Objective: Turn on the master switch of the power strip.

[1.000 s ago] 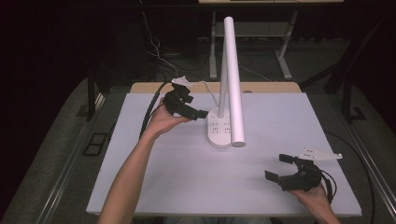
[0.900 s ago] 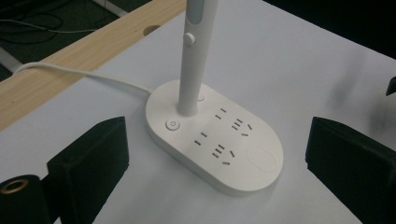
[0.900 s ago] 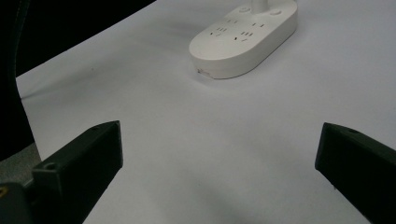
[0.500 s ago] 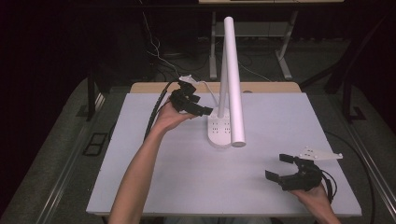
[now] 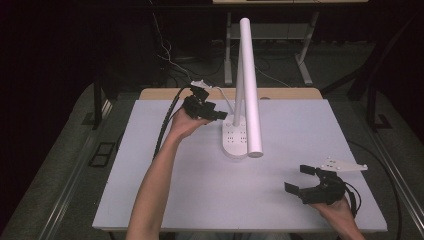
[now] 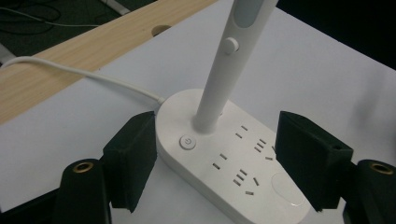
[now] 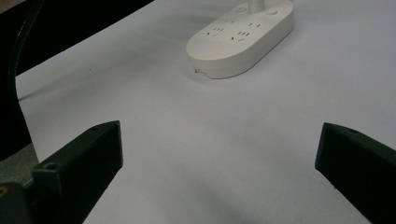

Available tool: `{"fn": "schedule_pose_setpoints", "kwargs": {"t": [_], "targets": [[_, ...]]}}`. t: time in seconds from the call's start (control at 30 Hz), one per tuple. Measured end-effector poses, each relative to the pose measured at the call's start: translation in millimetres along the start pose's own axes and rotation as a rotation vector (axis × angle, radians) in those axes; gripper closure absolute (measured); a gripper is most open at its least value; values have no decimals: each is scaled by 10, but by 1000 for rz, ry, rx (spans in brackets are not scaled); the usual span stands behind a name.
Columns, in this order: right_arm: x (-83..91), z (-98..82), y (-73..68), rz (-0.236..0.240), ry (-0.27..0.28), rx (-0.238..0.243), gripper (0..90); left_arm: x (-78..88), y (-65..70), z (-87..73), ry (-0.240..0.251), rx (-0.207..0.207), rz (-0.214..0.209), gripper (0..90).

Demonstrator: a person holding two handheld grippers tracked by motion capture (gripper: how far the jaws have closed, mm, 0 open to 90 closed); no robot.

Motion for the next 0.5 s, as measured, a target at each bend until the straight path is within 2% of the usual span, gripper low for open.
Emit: {"fn": "schedule_pose_setpoints", "kwargs": {"t": [0.03,0.1,0.13,0.23,0.5], "targets": [[0,-1,0,0,-1,0,3,-12,-26,-1,0,-15,-4,298],[-1,-2,-1,0,-2,1,3,-38,-43,-6,8,-6,-7,309],[-1,-2,-2,1,-2,1,3,-47,-41,-10,8,14,-7,315],[-2,-1,0,1,-3,0,3,-86,-54,-8,22,37,-19,332],[-1,-1,1,1,-4,0,3,-173,-86,-31,25,79,-26,419]]}}
Point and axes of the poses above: each handheld gripper's, and its own axes: x roughly backward along the jaws, z roughly out of its top, y roughly to its right, the point moved 3 cm from there along -x, roughly forward along the jaws, and after that the axes turned 9 degrees about z, right-handed, at the moved point
